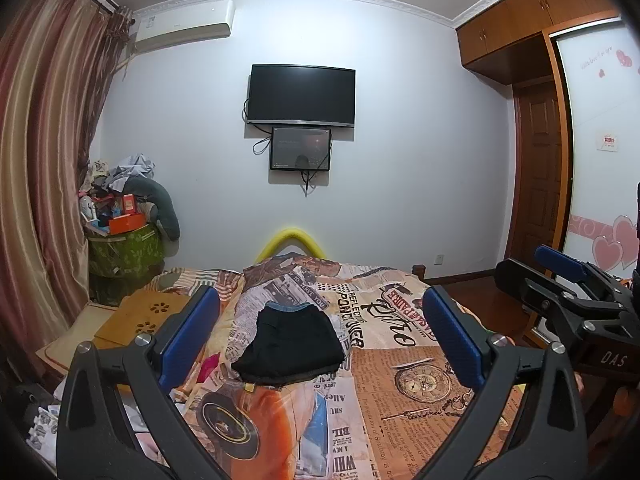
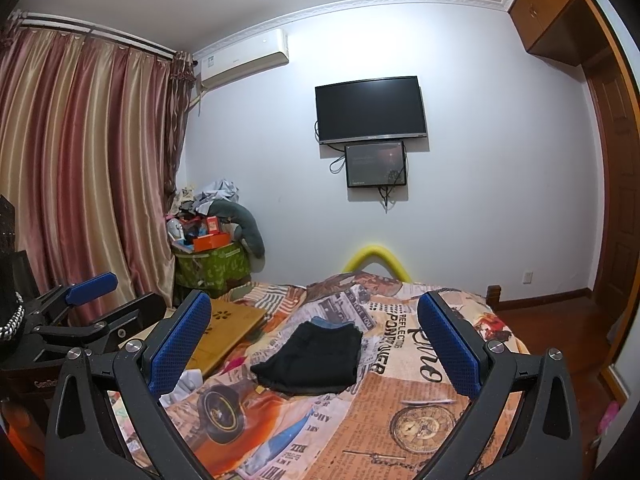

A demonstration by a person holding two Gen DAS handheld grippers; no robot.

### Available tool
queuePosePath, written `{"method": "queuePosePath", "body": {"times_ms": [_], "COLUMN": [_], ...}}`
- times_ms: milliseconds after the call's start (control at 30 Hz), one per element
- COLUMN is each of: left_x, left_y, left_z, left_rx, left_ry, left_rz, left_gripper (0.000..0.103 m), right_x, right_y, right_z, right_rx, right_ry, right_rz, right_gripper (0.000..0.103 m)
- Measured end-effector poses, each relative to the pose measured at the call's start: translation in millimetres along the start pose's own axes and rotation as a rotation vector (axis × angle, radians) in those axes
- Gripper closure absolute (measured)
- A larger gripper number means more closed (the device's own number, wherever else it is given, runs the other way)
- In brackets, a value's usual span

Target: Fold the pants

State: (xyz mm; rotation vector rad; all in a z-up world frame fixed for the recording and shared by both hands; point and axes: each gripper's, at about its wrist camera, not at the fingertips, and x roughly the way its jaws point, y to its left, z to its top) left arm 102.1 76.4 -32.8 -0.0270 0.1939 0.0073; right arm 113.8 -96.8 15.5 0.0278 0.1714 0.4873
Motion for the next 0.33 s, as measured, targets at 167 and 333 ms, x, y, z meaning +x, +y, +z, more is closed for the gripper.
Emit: {"method": "queuePosePath", "body": {"times_ms": [167,333], "left_x": [1.1,1.0], "left_y": [0.4,4.1], "left_z": [-1.0,-1.7], "left_rx": [-0.001,-0.008], "left_ry": [0.004,0.012], "left_rz": [-0.004,-0.007], "left_gripper": [0.001,0.001], "right_x": [-0.9,-0.5], "right_y": [0.2,0.3], "right_z": [-0.5,0.1], "right_rx": [0.0,0.001], "right_ry": [0.002,0.002], "right_rz": [0.001,-0.001], "right_gripper": [0.0,0.0]}}
